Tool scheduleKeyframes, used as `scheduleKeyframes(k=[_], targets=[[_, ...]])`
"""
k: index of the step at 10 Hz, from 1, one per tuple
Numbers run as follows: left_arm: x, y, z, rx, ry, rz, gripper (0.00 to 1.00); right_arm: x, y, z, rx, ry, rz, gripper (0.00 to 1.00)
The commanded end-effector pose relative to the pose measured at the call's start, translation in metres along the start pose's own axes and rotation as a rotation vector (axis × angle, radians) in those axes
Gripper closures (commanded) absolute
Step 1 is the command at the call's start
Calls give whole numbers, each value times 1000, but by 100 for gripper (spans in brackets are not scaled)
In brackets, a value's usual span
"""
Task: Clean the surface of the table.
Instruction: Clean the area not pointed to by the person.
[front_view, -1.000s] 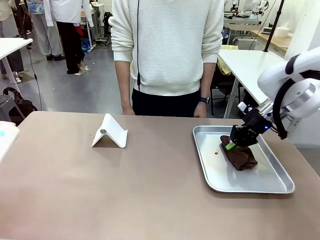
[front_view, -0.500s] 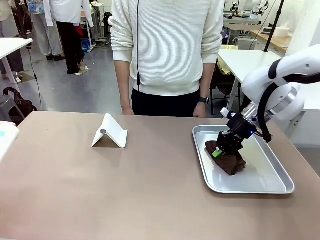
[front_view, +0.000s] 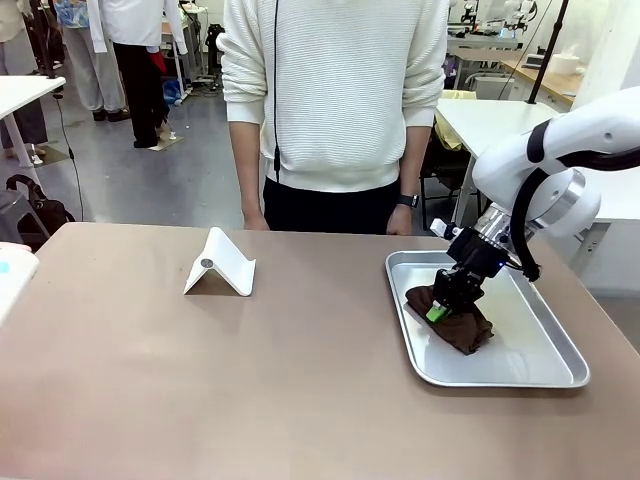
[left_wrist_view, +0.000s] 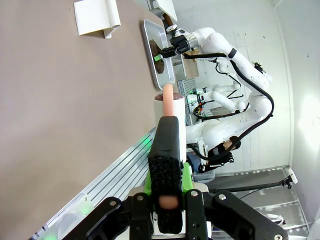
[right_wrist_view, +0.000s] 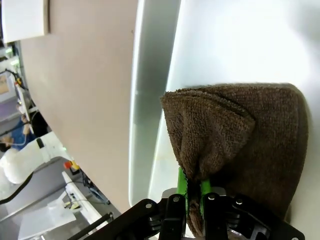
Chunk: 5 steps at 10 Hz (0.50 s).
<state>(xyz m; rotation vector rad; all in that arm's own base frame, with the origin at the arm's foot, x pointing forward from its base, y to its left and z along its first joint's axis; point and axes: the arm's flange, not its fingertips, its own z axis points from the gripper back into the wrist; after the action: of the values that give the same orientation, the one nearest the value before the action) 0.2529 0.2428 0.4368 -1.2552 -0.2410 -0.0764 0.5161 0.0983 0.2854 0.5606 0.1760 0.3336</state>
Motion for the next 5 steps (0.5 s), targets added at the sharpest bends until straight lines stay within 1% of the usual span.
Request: scheduleKeyframes(k=[1,4,5], targets=[[-2,-3,-2,-4,-12,-10,78,3,-25,4,-31,-76,-98,100],[-2,-3,-2,-4,-12,-10,78,7,-47,15,-20,-248,-277,100],[-2,-3,-2,-4,-12,-10,78,8,-52,16,-30,-274,-330,100]])
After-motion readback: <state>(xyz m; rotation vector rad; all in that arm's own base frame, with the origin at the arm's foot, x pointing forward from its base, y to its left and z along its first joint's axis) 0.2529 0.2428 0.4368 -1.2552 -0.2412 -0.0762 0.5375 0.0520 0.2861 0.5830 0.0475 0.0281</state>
